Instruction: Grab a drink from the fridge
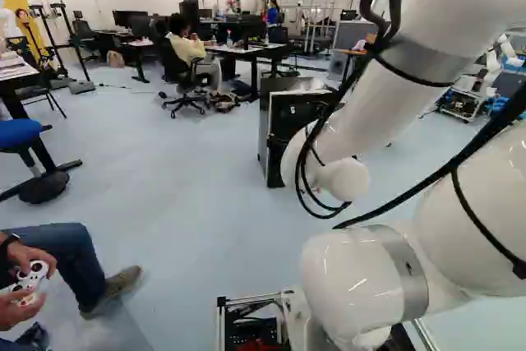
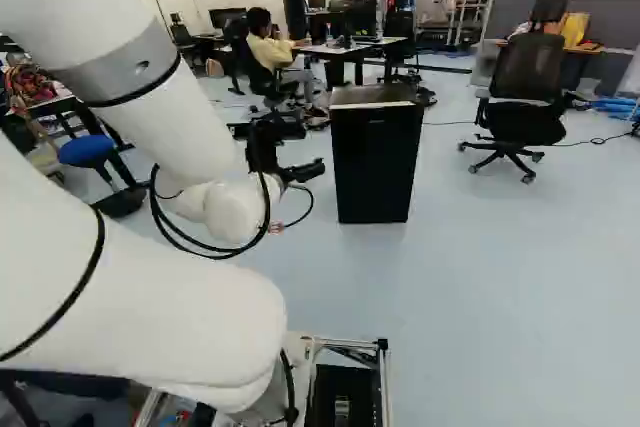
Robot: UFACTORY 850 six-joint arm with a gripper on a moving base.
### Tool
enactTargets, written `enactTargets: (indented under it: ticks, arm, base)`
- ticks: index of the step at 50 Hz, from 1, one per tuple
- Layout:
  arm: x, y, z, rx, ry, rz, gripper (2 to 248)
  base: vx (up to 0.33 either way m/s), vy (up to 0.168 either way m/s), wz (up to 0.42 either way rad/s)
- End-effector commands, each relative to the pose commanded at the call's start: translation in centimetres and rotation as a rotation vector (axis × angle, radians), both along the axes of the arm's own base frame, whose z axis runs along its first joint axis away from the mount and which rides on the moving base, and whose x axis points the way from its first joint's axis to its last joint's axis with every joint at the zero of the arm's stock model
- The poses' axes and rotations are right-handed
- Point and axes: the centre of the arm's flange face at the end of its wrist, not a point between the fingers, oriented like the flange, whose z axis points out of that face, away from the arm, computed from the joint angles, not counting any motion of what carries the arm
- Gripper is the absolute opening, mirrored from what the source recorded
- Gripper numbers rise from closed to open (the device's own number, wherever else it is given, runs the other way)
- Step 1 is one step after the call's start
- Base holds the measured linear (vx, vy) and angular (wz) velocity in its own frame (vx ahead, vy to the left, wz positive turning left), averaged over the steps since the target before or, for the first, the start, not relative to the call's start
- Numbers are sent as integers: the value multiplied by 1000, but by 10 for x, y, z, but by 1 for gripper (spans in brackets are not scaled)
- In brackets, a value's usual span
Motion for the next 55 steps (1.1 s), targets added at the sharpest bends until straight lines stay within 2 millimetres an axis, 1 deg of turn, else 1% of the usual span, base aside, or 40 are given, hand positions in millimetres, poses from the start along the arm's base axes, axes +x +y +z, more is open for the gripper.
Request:
enactTargets:
  ticks: [55]
  arm:
    - [0, 0, 0, 0, 0, 0, 247]
  base:
    - [9, 0, -1]
